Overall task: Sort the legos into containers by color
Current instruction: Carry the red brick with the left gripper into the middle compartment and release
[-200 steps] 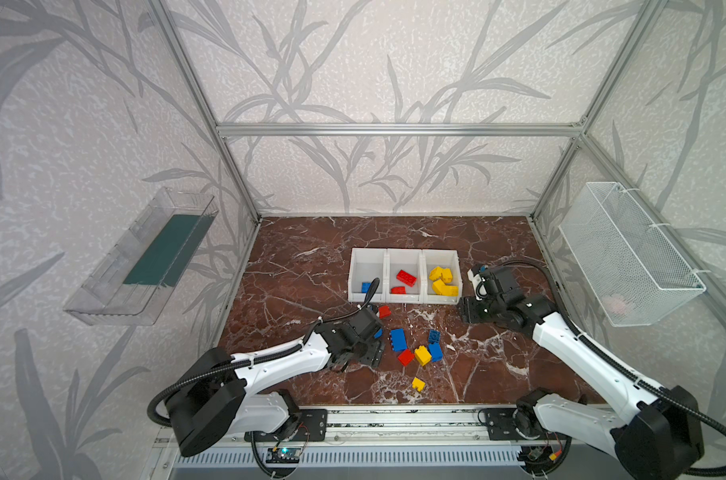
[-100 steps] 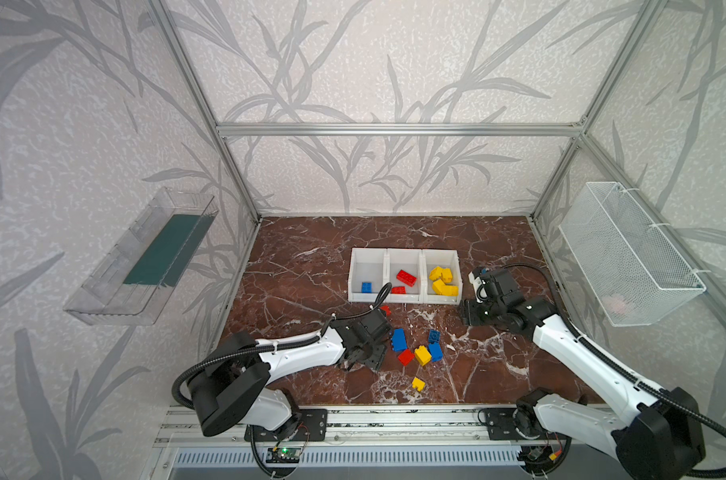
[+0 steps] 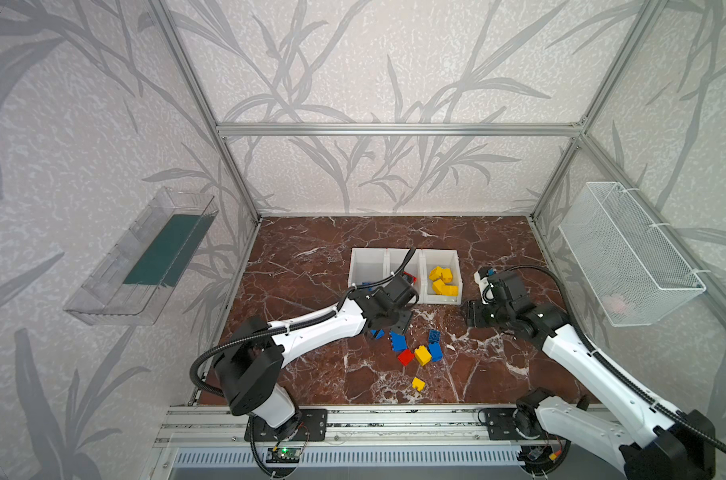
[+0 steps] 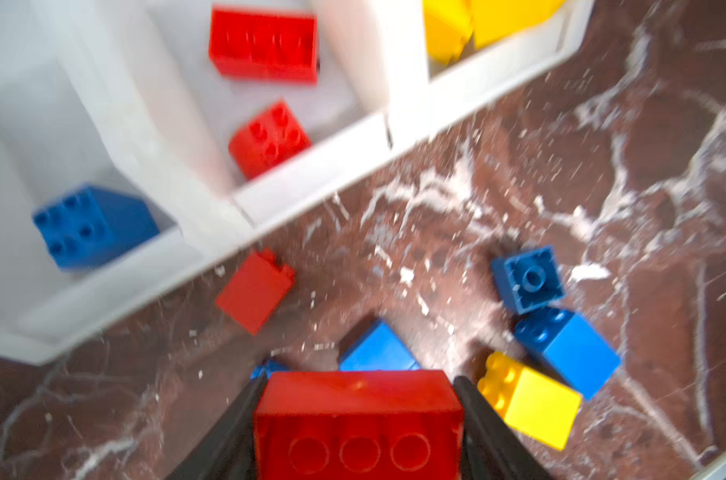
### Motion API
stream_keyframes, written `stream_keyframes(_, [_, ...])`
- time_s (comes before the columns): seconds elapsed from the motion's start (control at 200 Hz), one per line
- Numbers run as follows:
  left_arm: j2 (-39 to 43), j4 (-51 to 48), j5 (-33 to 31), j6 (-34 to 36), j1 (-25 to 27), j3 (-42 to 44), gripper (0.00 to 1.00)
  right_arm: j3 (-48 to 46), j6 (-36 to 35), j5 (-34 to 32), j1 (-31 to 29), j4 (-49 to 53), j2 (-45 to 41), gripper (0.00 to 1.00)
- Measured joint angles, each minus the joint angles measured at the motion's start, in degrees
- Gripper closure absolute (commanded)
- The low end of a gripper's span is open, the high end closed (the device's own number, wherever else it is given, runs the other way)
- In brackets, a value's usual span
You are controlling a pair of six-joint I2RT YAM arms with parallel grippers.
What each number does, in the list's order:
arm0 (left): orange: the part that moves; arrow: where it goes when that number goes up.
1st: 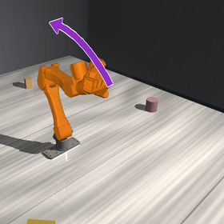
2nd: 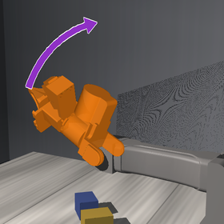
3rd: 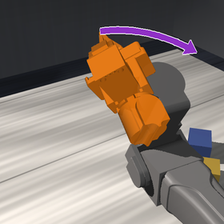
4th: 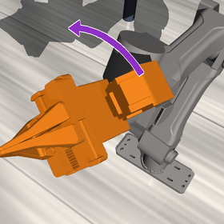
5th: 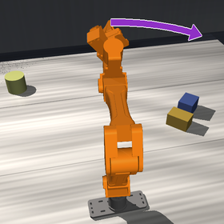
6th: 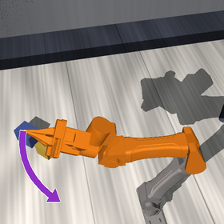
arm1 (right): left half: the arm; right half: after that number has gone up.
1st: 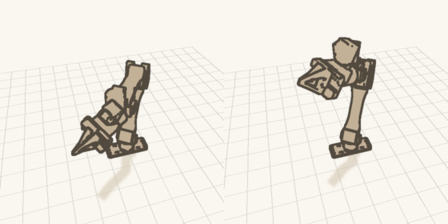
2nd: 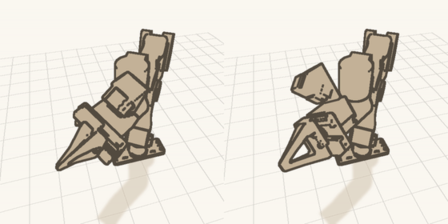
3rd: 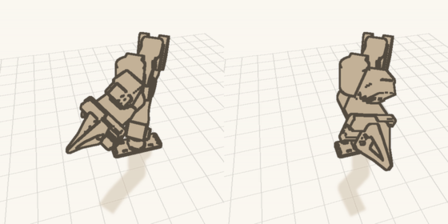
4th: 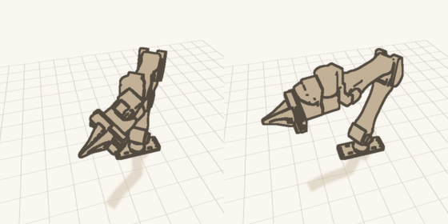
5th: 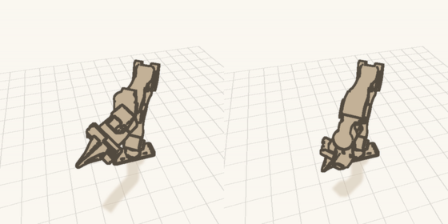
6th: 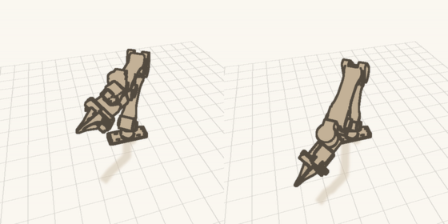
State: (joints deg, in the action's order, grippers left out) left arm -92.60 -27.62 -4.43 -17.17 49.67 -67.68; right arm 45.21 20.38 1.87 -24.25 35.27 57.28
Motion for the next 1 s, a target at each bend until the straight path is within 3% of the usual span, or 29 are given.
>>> stream_keyframes(0.27, [-14.5,0.6,-0.9,6.1,-7.3,-16.7,0.42,-0.5,0.4,-0.3,0.0,1.3,-2.8,0.35])
stream_keyframes(0.435, [-20.1,-0.3,-1.0,7.0,-9.5,-21.2,0.33,-1.2,1.0,-0.3,0.0,2.5,-4.5,0.34])
stream_keyframes(0.6, [-20.7,-0.3,-0.9,6.5,-9.8,-22.4,0.2,-1.4,1.3,-0.3,0.0,3.1,-5.7,0.33])
stream_keyframes(1.0, [-16.4,2.7,-0.9,5.4,-10.1,-18.3,0.19,-1.9,2.1,-0.3,0.0,3.6,-6.4,0.32])
